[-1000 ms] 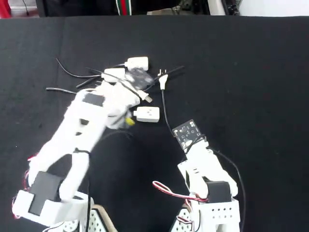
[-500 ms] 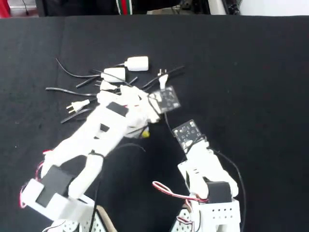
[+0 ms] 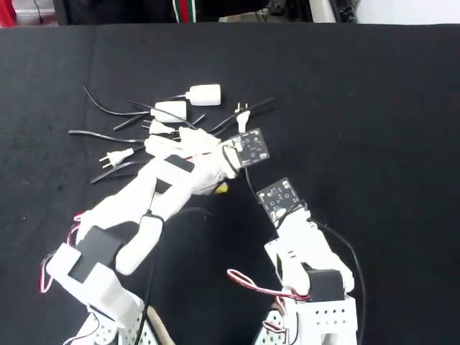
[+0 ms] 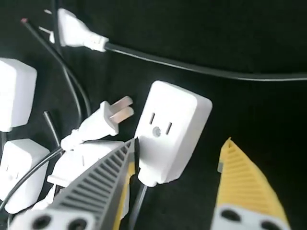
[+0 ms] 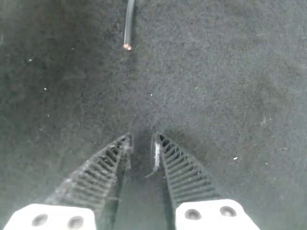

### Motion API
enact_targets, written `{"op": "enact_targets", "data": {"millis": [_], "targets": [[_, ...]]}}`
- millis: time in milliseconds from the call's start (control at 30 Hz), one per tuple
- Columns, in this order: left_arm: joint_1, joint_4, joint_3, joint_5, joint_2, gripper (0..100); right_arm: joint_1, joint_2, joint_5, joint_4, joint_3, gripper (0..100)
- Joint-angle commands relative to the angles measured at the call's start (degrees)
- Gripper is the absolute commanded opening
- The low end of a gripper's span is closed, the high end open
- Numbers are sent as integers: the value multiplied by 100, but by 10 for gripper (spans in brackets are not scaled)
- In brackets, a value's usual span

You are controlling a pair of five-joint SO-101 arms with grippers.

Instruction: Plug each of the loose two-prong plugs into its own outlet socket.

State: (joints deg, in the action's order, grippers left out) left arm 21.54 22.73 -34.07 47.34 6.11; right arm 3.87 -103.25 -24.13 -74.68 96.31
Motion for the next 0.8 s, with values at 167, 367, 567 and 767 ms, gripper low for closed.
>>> {"op": "enact_targets", "data": {"millis": [167, 367, 567, 767], "targets": [[-163, -26, 532, 44, 668, 271, -70, -470, -9, -18, 13, 78], [-189, 914, 1279, 396, 1055, 249, -70, -470, -9, -18, 13, 78], [-180, 1556, 1604, 1020, 1248, 24, -70, -470, -9, -18, 13, 78], [-127, 2136, 1648, 1029, 1231, 28, -70, -470, -9, -18, 13, 78]]}}
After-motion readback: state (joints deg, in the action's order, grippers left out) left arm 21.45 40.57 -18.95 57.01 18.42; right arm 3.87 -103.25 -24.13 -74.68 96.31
